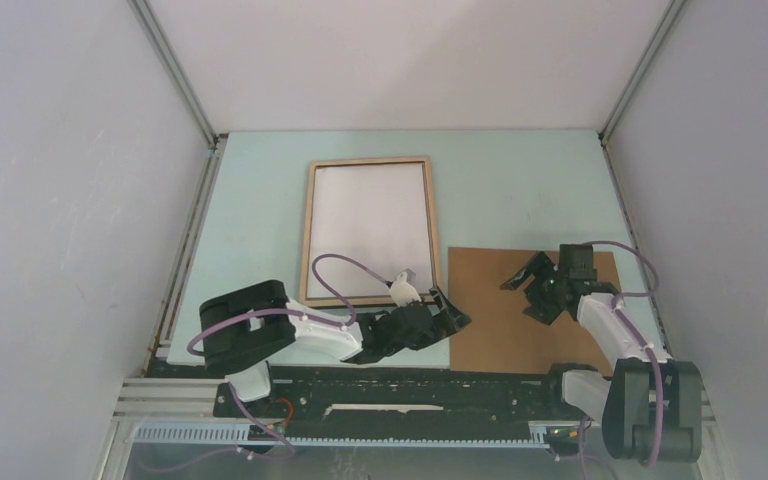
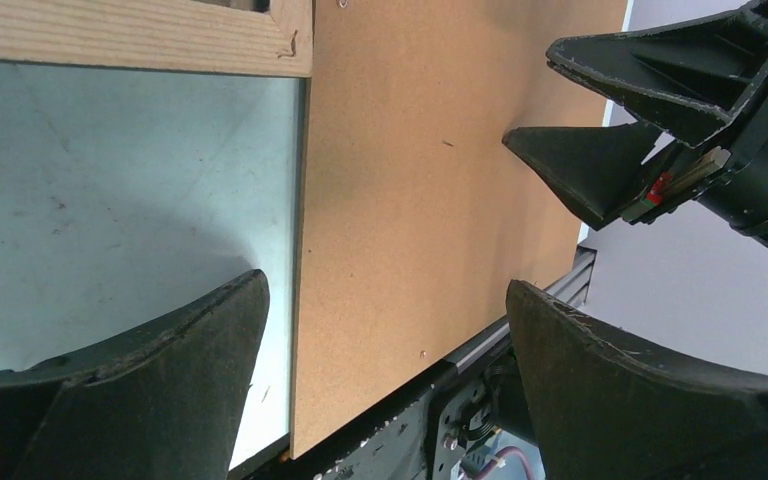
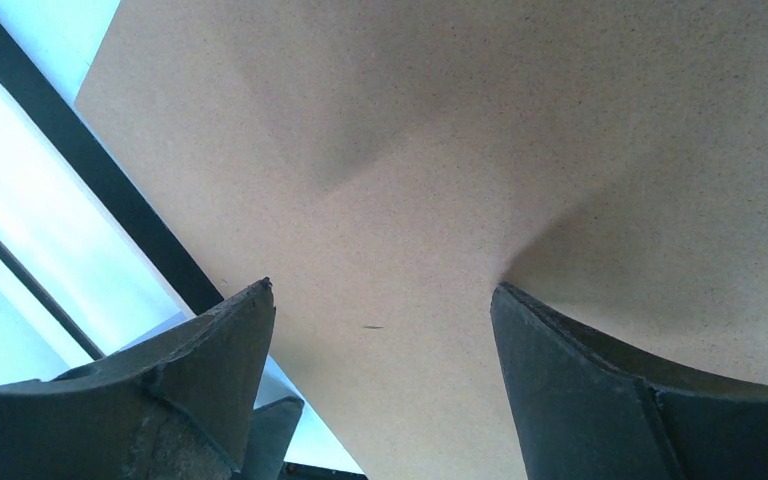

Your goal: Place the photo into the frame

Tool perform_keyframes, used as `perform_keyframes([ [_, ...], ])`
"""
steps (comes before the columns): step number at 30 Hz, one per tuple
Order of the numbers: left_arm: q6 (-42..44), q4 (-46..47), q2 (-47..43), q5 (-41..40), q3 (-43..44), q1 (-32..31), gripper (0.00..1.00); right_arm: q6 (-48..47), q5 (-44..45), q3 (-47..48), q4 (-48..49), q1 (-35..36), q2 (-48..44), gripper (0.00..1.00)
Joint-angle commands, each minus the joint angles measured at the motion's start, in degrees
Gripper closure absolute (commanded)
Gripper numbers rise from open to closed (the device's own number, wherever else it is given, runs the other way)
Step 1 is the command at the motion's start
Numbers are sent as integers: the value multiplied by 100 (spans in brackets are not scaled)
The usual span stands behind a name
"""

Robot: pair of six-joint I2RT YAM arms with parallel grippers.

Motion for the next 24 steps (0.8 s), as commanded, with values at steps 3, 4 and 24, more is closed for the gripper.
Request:
perform_keyframes([
  [3,197,-118,262,101,5,-23,1,4,208,-438,-162,62,23,12],
  [4,319,-125,283,172,53,-22,1,-26,225,-393,-187,62,13,11],
  [24,750,272,126,539,-72,270,1,219,1153,-181,-703,-302,-197,11],
])
